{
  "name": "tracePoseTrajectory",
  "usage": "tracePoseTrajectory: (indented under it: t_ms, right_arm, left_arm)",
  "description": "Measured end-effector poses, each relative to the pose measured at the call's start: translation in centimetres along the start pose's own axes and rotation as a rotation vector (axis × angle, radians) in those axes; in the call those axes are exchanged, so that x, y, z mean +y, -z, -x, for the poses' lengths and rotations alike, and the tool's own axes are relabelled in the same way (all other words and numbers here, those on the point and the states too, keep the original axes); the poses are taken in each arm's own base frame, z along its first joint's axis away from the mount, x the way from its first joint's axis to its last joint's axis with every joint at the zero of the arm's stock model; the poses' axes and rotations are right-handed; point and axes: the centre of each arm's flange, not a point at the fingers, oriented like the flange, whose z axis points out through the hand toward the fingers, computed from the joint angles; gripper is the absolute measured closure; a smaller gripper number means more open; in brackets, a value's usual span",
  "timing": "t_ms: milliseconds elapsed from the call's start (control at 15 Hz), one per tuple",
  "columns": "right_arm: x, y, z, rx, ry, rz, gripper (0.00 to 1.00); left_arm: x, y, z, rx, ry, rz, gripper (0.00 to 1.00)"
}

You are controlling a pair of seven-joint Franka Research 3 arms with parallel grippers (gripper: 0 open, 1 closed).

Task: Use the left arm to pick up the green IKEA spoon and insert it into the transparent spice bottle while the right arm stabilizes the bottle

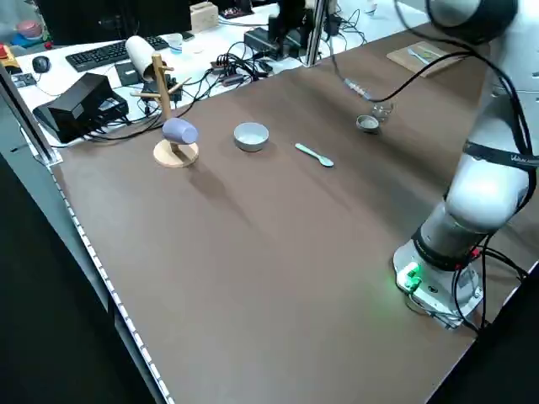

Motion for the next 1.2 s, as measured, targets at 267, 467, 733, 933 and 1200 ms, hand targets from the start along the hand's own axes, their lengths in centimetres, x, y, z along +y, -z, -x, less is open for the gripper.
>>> tracePoseTrajectory:
  t_ms: [267, 467, 733, 933, 1200]
  right_arm:
    - [-1.6, 0.0, -0.2, 0.008, 0.031, 0.004, 0.0]
    - [-3.2, 0.1, -0.4, 0.02, 0.059, 0.008, 0.0]
    - [-3.0, 0.1, -0.5, 0.023, 0.055, 0.008, 0.0]
    - [-1.9, 0.2, -0.4, 0.026, 0.035, 0.006, 0.0]
    - [-1.9, 0.2, -0.4, 0.026, 0.035, 0.006, 0.0]
  left_arm:
    - [1.2, -10.8, -2.7, 0.053, 0.027, 0.026, 0.0]
    - [2.9, -17.3, -1.5, 0.078, 0.117, 0.037, 0.0]
    - [4.2, -23.6, 0.8, 0.129, 0.191, 0.057, 0.0]
    - [4.8, -26.7, 2.5, 0.178, 0.237, 0.079, 0.0]
    - [5.7, -28.9, 4.2, 0.175, 0.253, 0.083, 0.04]
